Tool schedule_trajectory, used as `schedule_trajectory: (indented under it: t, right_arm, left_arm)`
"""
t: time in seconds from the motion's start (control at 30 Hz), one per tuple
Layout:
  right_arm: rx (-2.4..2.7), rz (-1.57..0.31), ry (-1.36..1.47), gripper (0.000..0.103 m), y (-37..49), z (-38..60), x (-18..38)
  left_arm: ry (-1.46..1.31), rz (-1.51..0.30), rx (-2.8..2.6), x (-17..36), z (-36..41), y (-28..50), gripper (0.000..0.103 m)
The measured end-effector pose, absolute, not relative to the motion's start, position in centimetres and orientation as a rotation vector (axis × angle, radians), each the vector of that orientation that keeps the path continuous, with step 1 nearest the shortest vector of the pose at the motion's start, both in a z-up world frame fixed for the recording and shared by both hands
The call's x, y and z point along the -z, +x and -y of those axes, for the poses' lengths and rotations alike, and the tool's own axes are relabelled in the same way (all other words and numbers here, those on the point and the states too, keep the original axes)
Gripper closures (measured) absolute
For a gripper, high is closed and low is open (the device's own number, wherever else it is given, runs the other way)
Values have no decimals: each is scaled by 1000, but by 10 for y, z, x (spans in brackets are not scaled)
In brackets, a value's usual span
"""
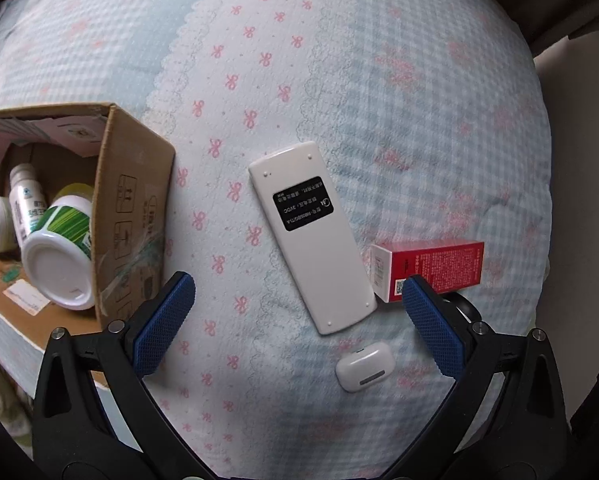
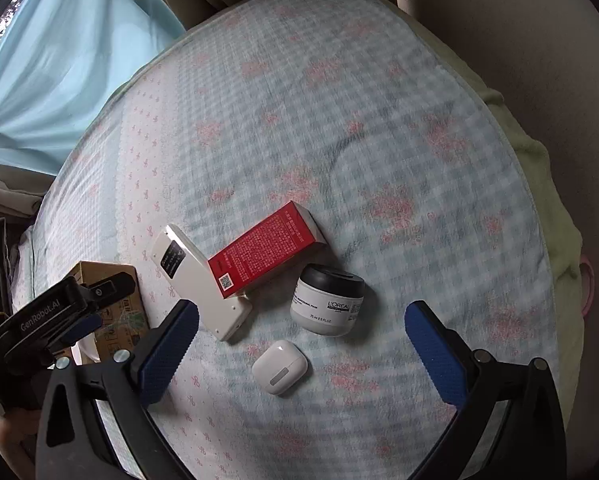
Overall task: Organize rigid objects
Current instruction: 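Grasp the white remote with the left tool while the right tool grasps the black-lidded jar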
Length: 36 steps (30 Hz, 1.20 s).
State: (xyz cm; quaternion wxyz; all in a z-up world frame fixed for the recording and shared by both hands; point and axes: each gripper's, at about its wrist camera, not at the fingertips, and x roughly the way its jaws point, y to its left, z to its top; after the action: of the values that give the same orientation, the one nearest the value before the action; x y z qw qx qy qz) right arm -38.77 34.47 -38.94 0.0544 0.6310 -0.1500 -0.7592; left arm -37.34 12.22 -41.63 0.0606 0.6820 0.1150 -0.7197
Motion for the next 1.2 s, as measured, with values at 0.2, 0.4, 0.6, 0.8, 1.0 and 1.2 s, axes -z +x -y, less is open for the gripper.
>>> schedule_trajectory:
  t: [0.2, 0.4, 0.6, 0.8, 1.0, 1.2]
  right_arm:
    - [2275, 484, 2060, 4, -397, -341, 429]
    - [2250, 513, 2158, 14, -400, -337, 452]
    - [2224, 523, 2255, 17, -408, -335, 464]
    - [2184, 542, 2317, 30, -413, -332, 473]
    - [2210, 467, 2360, 50, -416, -338, 476]
    - [2203, 488, 2346, 50, -414, -346, 475]
  left_arm:
    - [2063, -358, 2068, 454, -126, -386, 0]
    - [2047, -389, 1973, 477, -129, -390, 0]
    - [2076, -358, 1915, 494, -142, -398, 0]
    - [2111, -428, 1900, 503, -147, -398, 16]
    - [2117, -408, 1957, 499, -153, -395, 40]
    - [2142, -370, 2007, 492, -158, -389, 42]
